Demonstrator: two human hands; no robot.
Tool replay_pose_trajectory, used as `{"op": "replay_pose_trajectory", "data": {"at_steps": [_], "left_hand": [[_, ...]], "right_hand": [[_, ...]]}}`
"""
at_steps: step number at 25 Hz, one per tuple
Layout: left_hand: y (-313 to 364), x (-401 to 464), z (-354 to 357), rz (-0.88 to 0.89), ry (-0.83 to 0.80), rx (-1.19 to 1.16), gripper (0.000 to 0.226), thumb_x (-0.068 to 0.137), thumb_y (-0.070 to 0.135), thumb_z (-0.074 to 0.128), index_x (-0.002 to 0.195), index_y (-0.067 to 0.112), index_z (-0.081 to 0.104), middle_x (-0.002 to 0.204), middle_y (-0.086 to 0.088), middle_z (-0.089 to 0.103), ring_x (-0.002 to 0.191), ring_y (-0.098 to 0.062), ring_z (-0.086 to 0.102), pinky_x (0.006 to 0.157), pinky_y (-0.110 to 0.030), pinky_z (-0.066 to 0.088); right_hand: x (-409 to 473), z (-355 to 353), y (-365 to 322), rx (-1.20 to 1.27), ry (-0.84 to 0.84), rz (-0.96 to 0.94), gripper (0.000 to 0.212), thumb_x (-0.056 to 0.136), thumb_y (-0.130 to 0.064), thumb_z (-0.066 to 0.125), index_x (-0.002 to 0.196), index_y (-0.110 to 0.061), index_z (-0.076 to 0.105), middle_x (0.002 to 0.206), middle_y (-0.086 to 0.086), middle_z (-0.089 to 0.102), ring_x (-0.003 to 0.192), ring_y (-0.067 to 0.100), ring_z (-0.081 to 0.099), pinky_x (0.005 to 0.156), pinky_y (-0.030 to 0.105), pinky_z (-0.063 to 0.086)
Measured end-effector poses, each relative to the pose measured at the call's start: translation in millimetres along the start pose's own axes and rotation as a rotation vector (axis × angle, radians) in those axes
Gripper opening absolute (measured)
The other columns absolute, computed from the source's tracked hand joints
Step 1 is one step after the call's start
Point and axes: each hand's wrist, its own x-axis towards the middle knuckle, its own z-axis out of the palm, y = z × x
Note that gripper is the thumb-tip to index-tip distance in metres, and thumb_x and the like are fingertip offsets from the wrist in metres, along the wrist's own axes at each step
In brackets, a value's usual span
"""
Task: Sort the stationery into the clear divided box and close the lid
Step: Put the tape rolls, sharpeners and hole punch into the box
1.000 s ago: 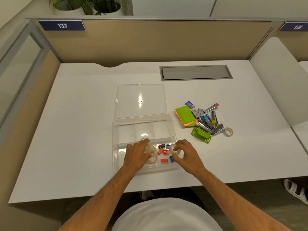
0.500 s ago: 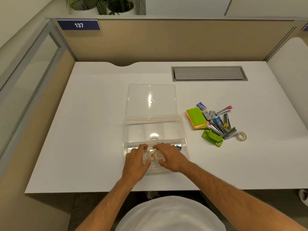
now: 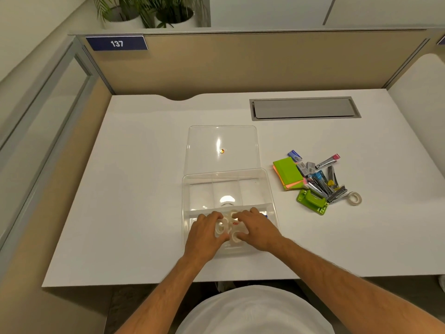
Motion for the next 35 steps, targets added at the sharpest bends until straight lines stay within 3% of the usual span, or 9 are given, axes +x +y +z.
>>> {"op": "replay_pose_trajectory", "data": {"at_steps": [5, 9, 12, 17, 20, 29, 35], "left_hand": [[1, 15, 7, 0.096, -0.039, 0.161, 0.051, 0.074, 0.048, 0.076, 0.117, 0.028, 0.057, 0.115, 0.012, 0.062, 0.101, -0.013, 0.047, 0.082, -0.026, 0.040], [4, 16, 15, 0.100, -0.075, 0.262, 0.057, 0.076, 0.055, 0.074, 0.124, 0.031, 0.054, 0.119, 0.013, 0.062, 0.102, -0.012, 0.047, 0.084, -0.025, 0.037], [8, 15, 17, 0.062, -0.074, 0.228, 0.063, 0.075, 0.057, 0.073, 0.128, 0.032, 0.051, 0.121, 0.013, 0.060, 0.104, -0.012, 0.047, 0.087, -0.026, 0.039], [31, 20, 18, 0.072, 0.009, 0.092, 0.056, 0.073, 0.042, 0.075, 0.124, 0.033, 0.053, 0.123, 0.013, 0.059, 0.108, -0.010, 0.046, 0.088, -0.022, 0.037], [59, 24, 23, 0.072, 0.016, -0.006, 0.053, 0.079, 0.042, 0.075, 0.127, 0.031, 0.055, 0.129, 0.011, 0.056, 0.118, -0.011, 0.047, 0.097, -0.027, 0.041], [144, 47, 77, 0.092, -0.088, -0.025, 0.042, 0.088, 0.042, 0.067, 0.127, 0.035, 0.054, 0.131, 0.013, 0.056, 0.118, -0.010, 0.050, 0.096, -0.025, 0.042], [195, 62, 130, 0.123, -0.098, 0.021, 0.045, 0.091, 0.041, 0.063, 0.133, 0.033, 0.050, 0.137, 0.010, 0.052, 0.125, -0.011, 0.048, 0.100, -0.024, 0.037]], "right_hand": [[-10, -12, 13, 0.078, 0.082, 0.023, 0.040, 0.087, -0.029, 0.061, 0.126, -0.025, 0.055, 0.116, -0.005, 0.063, 0.108, 0.016, 0.047, 0.084, 0.030, 0.047], [-15, -15, 19, 0.116, 0.088, 0.080, 0.036, 0.091, -0.030, 0.059, 0.126, -0.025, 0.055, 0.121, -0.004, 0.061, 0.109, 0.012, 0.048, 0.087, 0.028, 0.048], [-20, -15, 23, 0.140, 0.097, 0.069, 0.034, 0.093, -0.029, 0.057, 0.126, -0.025, 0.056, 0.122, -0.004, 0.062, 0.108, 0.012, 0.048, 0.089, 0.028, 0.047], [-27, -23, 37, 0.187, 0.125, 0.032, 0.030, 0.093, -0.026, 0.057, 0.123, -0.022, 0.058, 0.120, -0.003, 0.062, 0.110, 0.015, 0.048, 0.091, 0.030, 0.047], [-33, -28, 54, 0.232, 0.166, 0.037, 0.033, 0.093, -0.021, 0.059, 0.126, -0.020, 0.057, 0.123, -0.002, 0.061, 0.114, 0.014, 0.047, 0.095, 0.027, 0.043], [-75, -67, 158, 0.256, 0.333, 0.058, 0.035, 0.090, -0.019, 0.063, 0.125, -0.018, 0.060, 0.112, -0.003, 0.064, 0.109, 0.016, 0.053, 0.093, 0.026, 0.043], [-109, -103, 250, 0.259, 0.344, 0.227, 0.030, 0.088, -0.019, 0.065, 0.119, -0.021, 0.064, 0.108, -0.003, 0.065, 0.100, 0.017, 0.058, 0.085, 0.032, 0.050]]}}
